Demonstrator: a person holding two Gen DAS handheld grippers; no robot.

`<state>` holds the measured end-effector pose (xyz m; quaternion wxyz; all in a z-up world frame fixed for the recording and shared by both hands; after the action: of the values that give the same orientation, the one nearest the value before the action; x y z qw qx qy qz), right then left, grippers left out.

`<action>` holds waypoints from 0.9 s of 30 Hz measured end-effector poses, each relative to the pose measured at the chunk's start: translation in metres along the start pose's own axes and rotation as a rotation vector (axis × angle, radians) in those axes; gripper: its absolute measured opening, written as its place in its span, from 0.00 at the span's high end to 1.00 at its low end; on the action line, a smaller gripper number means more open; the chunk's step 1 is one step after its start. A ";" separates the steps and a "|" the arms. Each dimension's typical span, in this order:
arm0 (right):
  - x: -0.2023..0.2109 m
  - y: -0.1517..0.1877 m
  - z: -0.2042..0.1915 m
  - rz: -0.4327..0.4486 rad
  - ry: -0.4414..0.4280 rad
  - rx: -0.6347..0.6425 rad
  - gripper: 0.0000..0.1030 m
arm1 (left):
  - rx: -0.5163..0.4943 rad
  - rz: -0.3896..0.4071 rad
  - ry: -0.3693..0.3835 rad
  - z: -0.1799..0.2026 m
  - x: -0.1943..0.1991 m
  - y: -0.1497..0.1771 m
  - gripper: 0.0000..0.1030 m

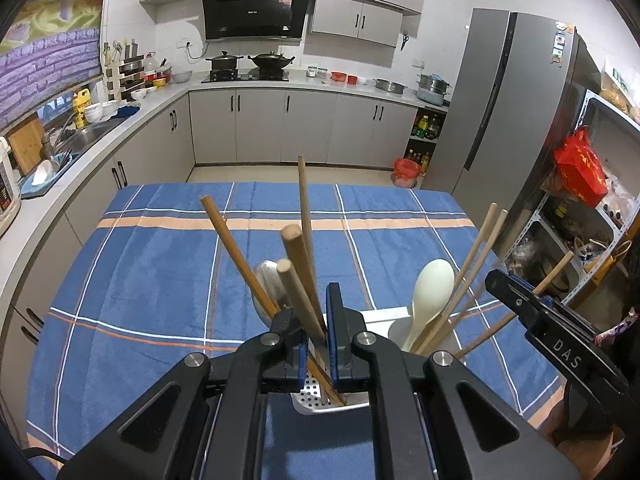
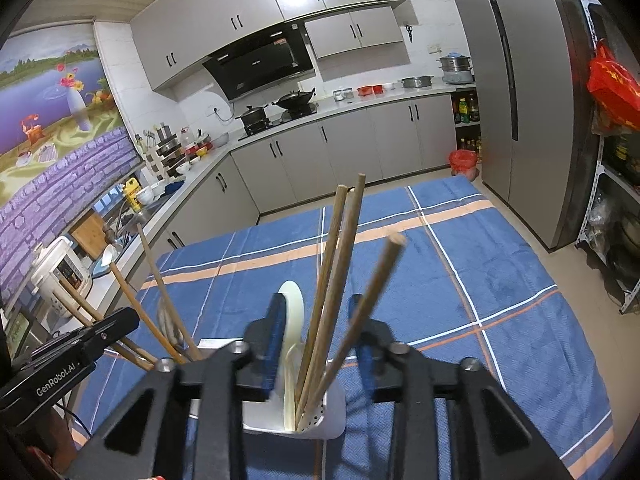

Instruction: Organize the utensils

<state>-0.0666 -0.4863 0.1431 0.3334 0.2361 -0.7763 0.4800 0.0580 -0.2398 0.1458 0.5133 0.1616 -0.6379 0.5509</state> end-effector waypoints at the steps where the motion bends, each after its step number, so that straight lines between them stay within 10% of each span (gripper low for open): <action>1: 0.002 0.001 -0.001 0.002 0.002 0.002 0.64 | 0.002 -0.003 0.001 0.000 0.001 0.001 0.93; 15: 0.046 0.028 0.001 0.033 0.005 -0.016 0.45 | 0.055 0.068 0.011 -0.006 0.061 0.031 0.56; 27: 0.089 0.098 0.010 -0.032 0.034 -0.048 0.40 | 0.042 0.210 -0.178 -0.003 0.131 0.109 0.16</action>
<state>-0.1958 -0.4578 0.1484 0.3600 0.2320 -0.7780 0.4597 -0.0801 -0.1528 0.1959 0.3904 0.1530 -0.6827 0.5983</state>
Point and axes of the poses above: each gripper's, at about its wrist camera, not at the fingertips, and x roughly against the way its jaws point, z to its right, y to its underside, the point moved 3 cm from there along -x, roughly the way its jaws point, and after that the axes turned 15 degrees about -z, right-handed, at the moved point
